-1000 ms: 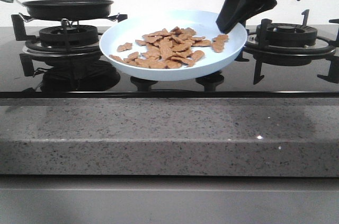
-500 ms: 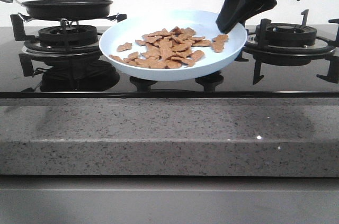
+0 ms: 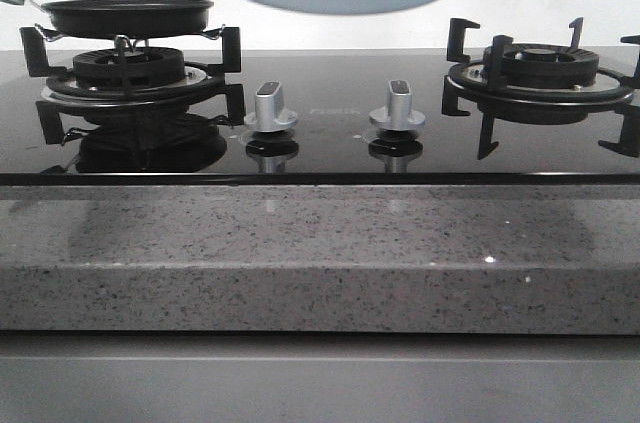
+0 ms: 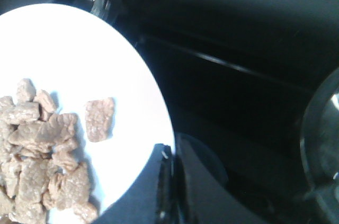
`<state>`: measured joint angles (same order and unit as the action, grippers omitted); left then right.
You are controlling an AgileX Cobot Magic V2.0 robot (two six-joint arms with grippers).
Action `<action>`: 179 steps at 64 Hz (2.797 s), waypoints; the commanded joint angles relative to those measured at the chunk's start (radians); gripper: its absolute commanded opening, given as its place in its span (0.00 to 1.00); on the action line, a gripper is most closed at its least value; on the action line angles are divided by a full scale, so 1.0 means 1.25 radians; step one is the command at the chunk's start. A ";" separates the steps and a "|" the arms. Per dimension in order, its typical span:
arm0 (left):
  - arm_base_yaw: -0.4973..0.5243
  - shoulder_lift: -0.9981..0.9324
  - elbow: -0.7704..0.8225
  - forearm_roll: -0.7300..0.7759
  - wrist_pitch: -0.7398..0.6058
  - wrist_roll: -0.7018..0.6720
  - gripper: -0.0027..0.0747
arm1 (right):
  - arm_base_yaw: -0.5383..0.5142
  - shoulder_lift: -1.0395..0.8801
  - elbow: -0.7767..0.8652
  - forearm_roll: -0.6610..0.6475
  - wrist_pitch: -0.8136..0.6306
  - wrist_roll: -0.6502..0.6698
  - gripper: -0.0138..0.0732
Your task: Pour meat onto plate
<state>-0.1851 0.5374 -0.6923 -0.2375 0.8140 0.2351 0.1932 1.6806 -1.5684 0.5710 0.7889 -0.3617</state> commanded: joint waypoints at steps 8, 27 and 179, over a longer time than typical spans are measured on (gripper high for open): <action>-0.008 0.002 -0.020 -0.009 -0.049 -0.007 0.70 | -0.009 0.067 -0.126 0.039 -0.014 -0.004 0.08; -0.008 0.002 -0.020 -0.009 -0.049 -0.007 0.70 | -0.013 0.221 -0.283 0.009 -0.002 -0.004 0.08; -0.008 0.002 -0.020 -0.009 -0.051 -0.007 0.70 | -0.014 -0.947 0.708 -0.274 0.149 0.188 0.54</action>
<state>-0.1851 0.5359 -0.6923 -0.2346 0.8241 0.2351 0.1843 0.5361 -0.6847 0.2026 1.0010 -0.1262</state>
